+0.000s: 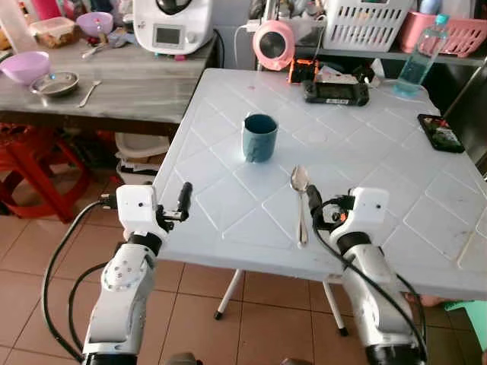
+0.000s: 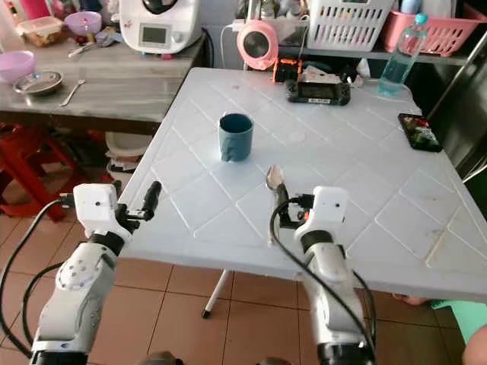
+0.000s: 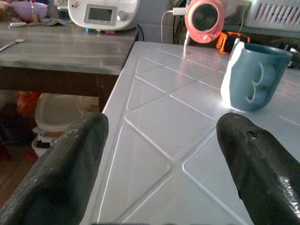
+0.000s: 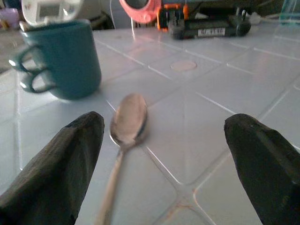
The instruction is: Setting the table
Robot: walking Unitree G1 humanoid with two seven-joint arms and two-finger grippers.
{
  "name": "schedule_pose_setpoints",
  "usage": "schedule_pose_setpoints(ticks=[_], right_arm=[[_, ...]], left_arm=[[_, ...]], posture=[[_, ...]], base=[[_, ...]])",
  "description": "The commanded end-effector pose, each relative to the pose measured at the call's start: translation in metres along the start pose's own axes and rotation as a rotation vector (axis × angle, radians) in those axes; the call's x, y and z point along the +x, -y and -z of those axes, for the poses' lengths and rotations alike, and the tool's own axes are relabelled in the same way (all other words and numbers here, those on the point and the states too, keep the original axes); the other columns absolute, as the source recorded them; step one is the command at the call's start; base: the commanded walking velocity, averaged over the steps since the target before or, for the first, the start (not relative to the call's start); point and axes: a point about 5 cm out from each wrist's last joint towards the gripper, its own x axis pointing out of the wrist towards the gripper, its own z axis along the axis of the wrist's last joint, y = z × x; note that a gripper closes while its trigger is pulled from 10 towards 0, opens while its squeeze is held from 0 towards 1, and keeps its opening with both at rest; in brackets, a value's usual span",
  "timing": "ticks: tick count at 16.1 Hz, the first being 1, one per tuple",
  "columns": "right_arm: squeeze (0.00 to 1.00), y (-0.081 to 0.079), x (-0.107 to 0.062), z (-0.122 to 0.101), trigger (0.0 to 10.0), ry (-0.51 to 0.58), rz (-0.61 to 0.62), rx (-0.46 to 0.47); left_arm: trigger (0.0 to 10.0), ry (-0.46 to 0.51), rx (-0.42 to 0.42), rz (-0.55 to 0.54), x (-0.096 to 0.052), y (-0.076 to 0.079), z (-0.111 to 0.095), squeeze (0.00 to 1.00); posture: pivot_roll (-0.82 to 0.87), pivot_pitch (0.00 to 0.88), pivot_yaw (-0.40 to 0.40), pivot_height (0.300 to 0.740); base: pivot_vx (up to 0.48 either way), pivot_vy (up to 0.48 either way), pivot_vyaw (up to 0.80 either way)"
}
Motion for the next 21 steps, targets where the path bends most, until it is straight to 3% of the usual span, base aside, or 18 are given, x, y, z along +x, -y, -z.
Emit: schedule_pose_setpoints(ticks=[1,7,12,18,19,21], right_arm=[[0.0,0.001,0.005,-0.001,10.0,-0.015,-0.004,0.0],[0.0,-0.004,0.015,0.006,10.0,-0.094,-0.045,-0.01],[0.0,-0.023,0.026,0.0,10.0,-0.098,-0.128,-0.006],[0.0,-0.032,0.02,0.01,10.0,-0.162,-0.112,-0.026],[0.0,-0.029,0.02,0.014,0.0,-0.181,-0.086,-0.006],[0.0,-0.03,0.023,0.01,0.0,-0.171,-0.084,-0.01]], left_arm=[[10.0,0.011,0.002,0.013,-0.002,0.002,-0.004,0.0],[10.0,-0.009,0.005,0.022,-0.012,0.001,-0.004,0.0],[10.0,-0.039,0.006,0.037,-0.02,0.002,-0.004,0.0],[10.0,-0.057,-0.008,0.046,-0.026,0.002,-0.005,0.0],[10.0,-0.064,-0.005,0.046,-0.026,0.002,-0.004,0.0],[10.0,-0.068,-0.004,0.05,-0.025,0.002,-0.004,0.0]], posture=[[0.02,0.022,-0.002,0.74],[0.04,0.06,0.001,0.74],[0.05,0.1,0.007,0.74],[0.05,0.123,0.008,0.74],[0.05,0.122,0.009,0.74],[0.05,0.124,0.012,0.74]], base=[[0.0,0.0,0.0],[0.0,0.0,0.0],[0.0,0.0,0.0],[0.0,0.0,0.0],[0.0,0.0,0.0],[0.0,0.0,0.0]])
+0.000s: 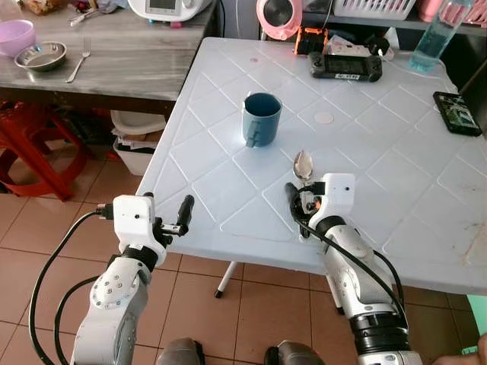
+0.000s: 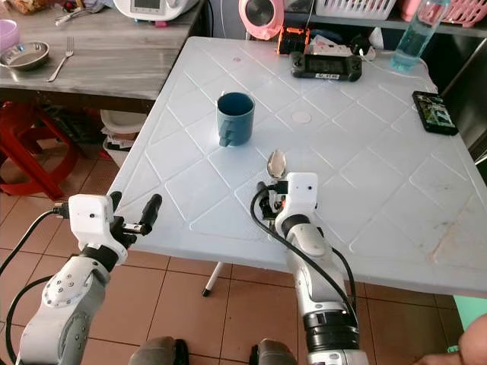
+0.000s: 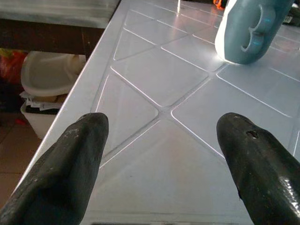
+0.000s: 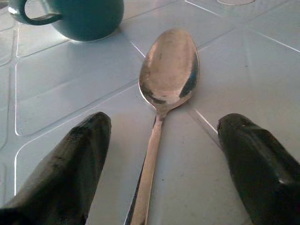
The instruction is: Setting the table
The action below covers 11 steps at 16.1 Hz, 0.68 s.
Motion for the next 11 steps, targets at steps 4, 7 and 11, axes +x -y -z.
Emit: schedule_pose_setpoints(ticks=[4,7,11], right_arm=[[0.0,0.007,0.004,0.005,0.0,-0.048,0.079,0.038],[0.0,0.01,0.009,0.005,0.3,-0.062,0.079,0.059],[0.0,0.007,0.017,0.002,0.7,-0.083,0.054,0.05]], left_arm=[[10.0,-0.005,0.006,0.013,-0.001,0.0,-0.002,0.0],[10.0,-0.008,0.009,0.015,0.0,0.001,-0.002,0.0],[10.0,-0.015,0.012,0.009,0.001,0.001,-0.001,0.0]], posture=[[0.05,0.124,0.013,0.74],[0.05,0.125,0.013,0.74],[0.05,0.121,0.014,0.74]], base=[[0.0,0.0,0.0],[0.0,0.0,0.0],[0.0,0.0,0.0]])
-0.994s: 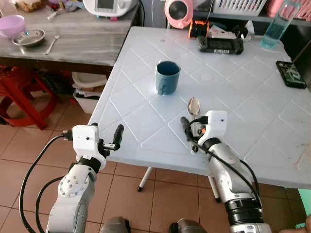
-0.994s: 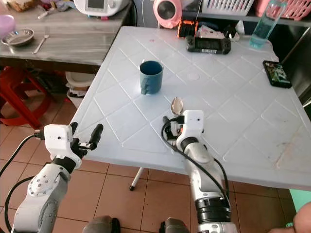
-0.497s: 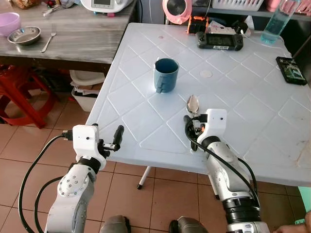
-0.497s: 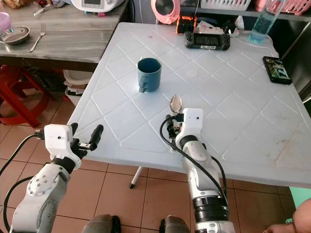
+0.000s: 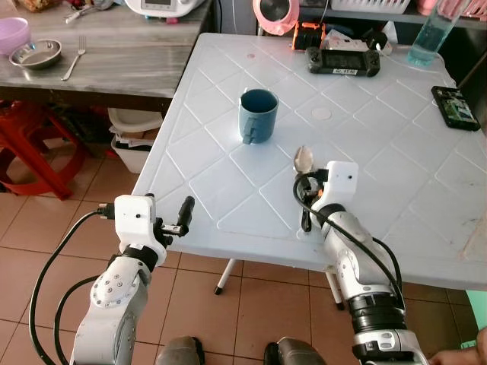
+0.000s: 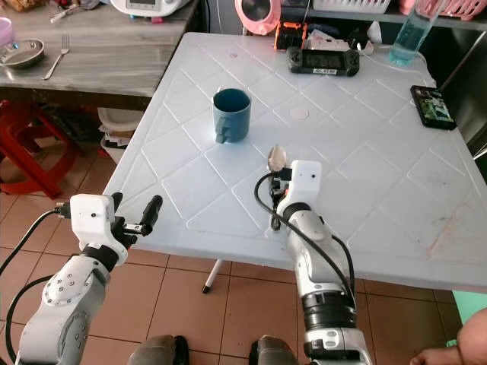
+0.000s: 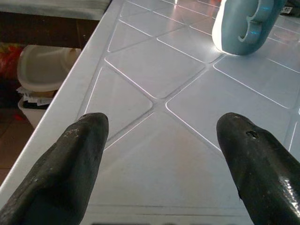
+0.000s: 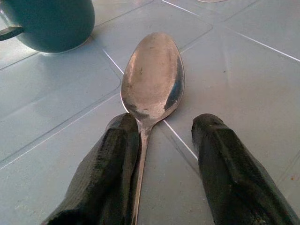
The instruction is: Setting the table
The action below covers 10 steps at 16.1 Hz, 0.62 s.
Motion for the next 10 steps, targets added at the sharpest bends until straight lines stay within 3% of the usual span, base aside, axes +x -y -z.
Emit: schedule_pose_setpoints(ticks=[1,6,10], right_arm=[[0.0,-0.001,0.0,0.016,0.7,-0.087,-0.006,0.001],[0.0,0.0,-0.005,0.029,0.7,-0.144,-0.012,0.001],[0.0,0.003,-0.008,0.033,0.0,-0.157,0.004,0.021]], left_arm=[[10.0,-0.007,0.009,0.009,0.0,0.001,-0.001,0.0],[10.0,-0.01,0.008,0.014,0.001,0.002,0.0,0.0],[10.0,-0.015,0.012,0.023,0.002,0.002,0.001,0.0]], posture=[[0.05,0.12,0.013,0.74],[0.05,0.111,0.008,0.74],[0.05,0.107,0.011,0.74]], base=[[0.0,0.0,0.0],[0.0,0.0,0.0],[0.0,0.0,0.0]])
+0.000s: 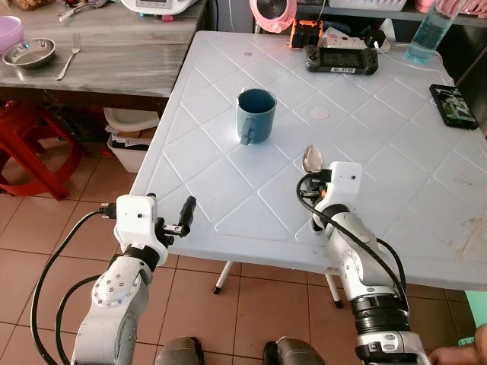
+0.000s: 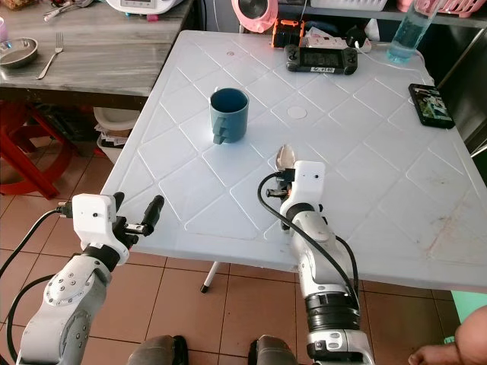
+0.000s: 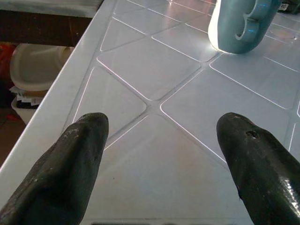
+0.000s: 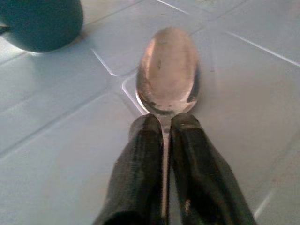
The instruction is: Setting the table
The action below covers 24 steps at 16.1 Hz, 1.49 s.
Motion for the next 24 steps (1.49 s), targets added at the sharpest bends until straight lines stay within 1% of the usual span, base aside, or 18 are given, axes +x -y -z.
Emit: schedule_pose_setpoints(ticks=[1,4,7,9,10,11,13,14,15,16,17,18,20,22,23,24], right_arm=[[0.0,0.004,-0.005,0.032,0.0,-0.151,0.025,0.023],[0.0,0.006,-0.01,0.037,0.0,-0.175,0.038,0.068],[0.0,0.006,-0.012,0.039,0.0,-0.183,0.038,0.087],[0.0,0.008,-0.013,0.025,0.0,-0.092,0.059,0.134],[0.0,0.009,-0.013,0.022,0.0,-0.074,0.065,0.14],[0.0,0.011,-0.016,0.016,0.0,-0.031,0.082,0.159],[0.0,0.015,-0.025,0.011,0.0,0.019,0.106,0.153],[0.0,0.017,-0.029,0.011,0.0,0.033,0.116,0.119],[0.0,0.018,-0.031,0.011,0.0,0.043,0.121,0.116],[0.0,0.019,-0.032,0.011,4.2,0.045,0.122,0.102],[0.0,0.021,-0.033,0.007,10.0,0.071,0.115,0.078],[0.0,0.022,-0.033,0.001,10.0,0.105,0.121,0.039],[0.0,0.026,-0.031,-0.005,10.0,0.125,0.133,0.02],[0.0,0.031,-0.03,-0.012,10.0,0.155,0.141,0.021],[0.0,0.038,-0.029,-0.013,10.0,0.151,0.176,0.032],[0.0,0.042,-0.029,-0.012,10.0,0.144,0.189,0.032]], left_arm=[[10.0,-0.015,0.011,0.014,0.001,0.0,0.001,0.0],[10.0,-0.017,0.013,0.02,0.001,0.001,0.001,0.0],[10.0,-0.02,0.013,0.022,0.002,0.001,0.001,0.0],[10.0,-0.022,0.012,0.018,0.003,0.001,0.001,0.0],[10.0,-0.021,0.013,0.01,0.003,0.0,0.002,0.0],[10.0,-0.019,0.018,-0.006,0.003,-0.001,0.001,0.0],[10.0,-0.037,0.012,-0.065,0.007,-0.006,0.004,0.0],[10.0,-0.048,0.002,-0.062,0.01,-0.006,0.006,0.0],[10.0,-0.043,-0.005,-0.065,0.011,-0.006,0.006,0.0],[10.0,-0.039,-0.017,-0.067,0.013,-0.006,0.005,0.0],[10.0,-0.027,-0.032,-0.076,0.018,-0.007,0.003,0.0],[10.0,-0.017,-0.048,-0.091,0.023,-0.009,0.001,0.0],[10.0,-0.012,-0.047,-0.088,0.029,-0.01,0.0,0.0],[10.0,-0.001,-0.054,-0.074,0.032,-0.006,0.0,0.0],[10.0,0.003,-0.063,-0.072,0.034,-0.004,0.001,0.0],[10.0,0.005,-0.068,-0.072,0.036,-0.003,0.001,0.0]], posture=[[0.05,0.108,0.012,0.74],[0.05,0.108,0.012,0.74],[0.05,0.108,0.012,0.74],[0.05,0.102,0.012,0.74],[0.05,0.1,0.013,0.74],[0.04,0.096,0.012,0.74],[0.03,0.082,0.011,0.74],[0.03,0.073,0.011,0.74],[0.02,0.066,0.009,0.74],[0.02,0.058,0.008,0.74],[0.01,0.049,0.005,0.74],[0.01,0.038,0.004,0.74],[0.0,0.02,0.004,0.74],[-0.01,0.0,0.003,0.74],[-0.02,0.0,0.001,0.74],[-0.02,0.0,0.0,0.74]], base=[[0.0,0.0,0.0],[0.0,0.0,0.0],[0.0,0.0,0.0],[0.0,0.0,0.0],[0.0,0.0,0.0],[0.0,0.0,0.0],[0.0,0.0,0.0],[0.0,0.0,0.0],[0.0,0.0,0.0],[0.0,0.0,0.0],[0.0,0.0,0.0],[0.0,0.0,0.0],[0.0,0.0,0.0],[0.0,0.0,0.0],[0.0,0.0,0.0],[0.0,0.0,0.0]])
